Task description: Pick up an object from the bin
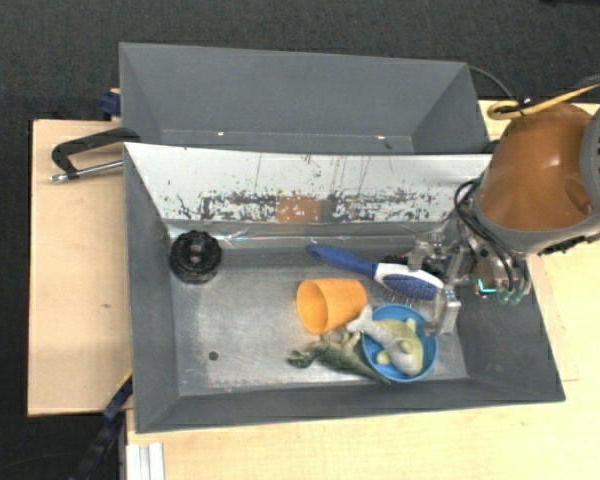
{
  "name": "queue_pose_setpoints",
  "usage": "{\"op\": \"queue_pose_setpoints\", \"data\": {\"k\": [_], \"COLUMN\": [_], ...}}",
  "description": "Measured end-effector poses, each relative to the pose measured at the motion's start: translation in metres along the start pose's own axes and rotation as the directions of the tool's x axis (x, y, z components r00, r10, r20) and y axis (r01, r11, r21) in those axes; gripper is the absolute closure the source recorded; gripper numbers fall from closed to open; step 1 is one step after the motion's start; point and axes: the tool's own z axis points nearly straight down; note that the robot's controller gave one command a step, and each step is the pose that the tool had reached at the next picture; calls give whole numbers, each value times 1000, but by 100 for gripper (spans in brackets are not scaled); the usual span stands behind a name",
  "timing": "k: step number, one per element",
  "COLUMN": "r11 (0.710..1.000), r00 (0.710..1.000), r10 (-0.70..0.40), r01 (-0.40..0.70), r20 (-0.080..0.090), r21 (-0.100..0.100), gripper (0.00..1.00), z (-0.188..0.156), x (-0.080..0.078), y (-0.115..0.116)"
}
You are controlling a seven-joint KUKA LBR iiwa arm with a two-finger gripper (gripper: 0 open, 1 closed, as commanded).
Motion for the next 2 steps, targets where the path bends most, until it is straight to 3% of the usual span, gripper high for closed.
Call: {"op": "queue_pose_setpoints", "data": {"k": [1, 2], "r11": [989, 989], "r00": [989, 989], "r10": [148, 148], "r01": [-148, -148], "r20": [12, 14], "r21": [-2, -1], "gripper": [0, 0], "z": [78, 76], "x": [-56, -58], "y": [8, 8]}}
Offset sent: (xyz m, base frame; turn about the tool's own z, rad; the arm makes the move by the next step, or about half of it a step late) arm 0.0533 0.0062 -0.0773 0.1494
